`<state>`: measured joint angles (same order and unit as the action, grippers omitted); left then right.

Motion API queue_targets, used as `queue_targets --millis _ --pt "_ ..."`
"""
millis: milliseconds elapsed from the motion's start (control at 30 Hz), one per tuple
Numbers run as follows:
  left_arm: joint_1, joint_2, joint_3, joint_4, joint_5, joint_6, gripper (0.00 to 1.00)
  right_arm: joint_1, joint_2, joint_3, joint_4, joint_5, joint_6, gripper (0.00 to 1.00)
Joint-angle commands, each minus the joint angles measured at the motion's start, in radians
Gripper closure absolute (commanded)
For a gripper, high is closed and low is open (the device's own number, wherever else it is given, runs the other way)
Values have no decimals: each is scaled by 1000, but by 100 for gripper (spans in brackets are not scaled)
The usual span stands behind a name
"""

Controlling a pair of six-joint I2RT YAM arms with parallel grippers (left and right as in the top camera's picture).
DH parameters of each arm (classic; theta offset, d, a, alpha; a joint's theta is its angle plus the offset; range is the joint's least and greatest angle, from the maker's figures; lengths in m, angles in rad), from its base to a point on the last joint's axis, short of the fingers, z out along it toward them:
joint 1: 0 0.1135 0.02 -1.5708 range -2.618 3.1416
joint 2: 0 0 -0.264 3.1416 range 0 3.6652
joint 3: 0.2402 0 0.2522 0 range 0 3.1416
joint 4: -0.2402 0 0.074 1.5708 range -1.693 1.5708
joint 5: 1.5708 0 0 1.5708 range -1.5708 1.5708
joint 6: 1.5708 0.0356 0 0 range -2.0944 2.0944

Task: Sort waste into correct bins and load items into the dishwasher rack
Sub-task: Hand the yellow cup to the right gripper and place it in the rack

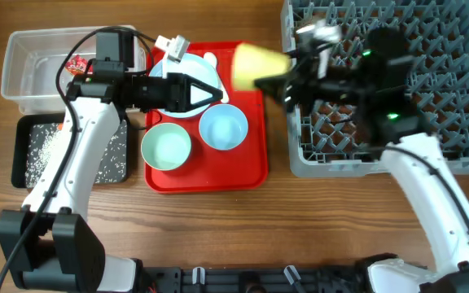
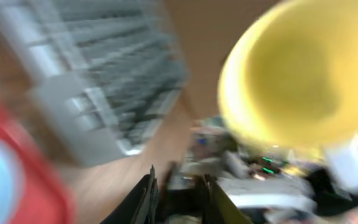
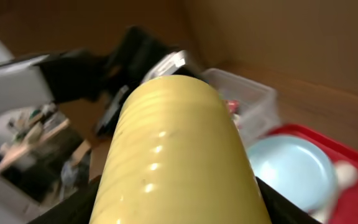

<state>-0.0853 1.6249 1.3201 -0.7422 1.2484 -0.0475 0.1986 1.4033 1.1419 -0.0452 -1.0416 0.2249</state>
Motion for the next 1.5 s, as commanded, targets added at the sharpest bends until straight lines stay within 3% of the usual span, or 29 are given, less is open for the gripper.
queue_targets --millis 0,167,333,467,733,1100,1167,1200,1233,1267,1400,1467 --pt "-3 -12 16 -32 -338 2 75 -79 -3 15 -139 129 43 65" --pt "-3 -9 15 -52 -525 2 73 -90 -3 17 -448 467 38 65" --pt "-3 -9 15 -51 -624 2 72 -90 -5 46 -735 771 38 64" --pt "-3 2 15 -47 -646 2 72 -90 -5 50 -867 924 46 64" --pt "-3 68 15 -45 -648 2 71 -92 -5 50 -937 1150 119 64" --pt "-3 83 14 -44 -648 3 72 -92 130 41 -960 1086 118 62" --pt "-3 83 14 -44 -649 3 72 -92 154 41 -967 1086 118 50" --pt "-3 83 14 -44 -649 3 72 -92 156 41 -967 1082 118 37" --pt "-3 83 14 -44 -649 3 71 -92 155 42 -964 1070 115 18" --pt "-3 83 14 -44 -649 3 70 -92 154 44 -959 1057 115 11" --pt "-3 83 14 -43 -649 3 58 -92 154 136 -984 1025 90 4" --pt "-3 83 14 -44 -648 3 57 -92 154 206 -1012 1025 89 4"
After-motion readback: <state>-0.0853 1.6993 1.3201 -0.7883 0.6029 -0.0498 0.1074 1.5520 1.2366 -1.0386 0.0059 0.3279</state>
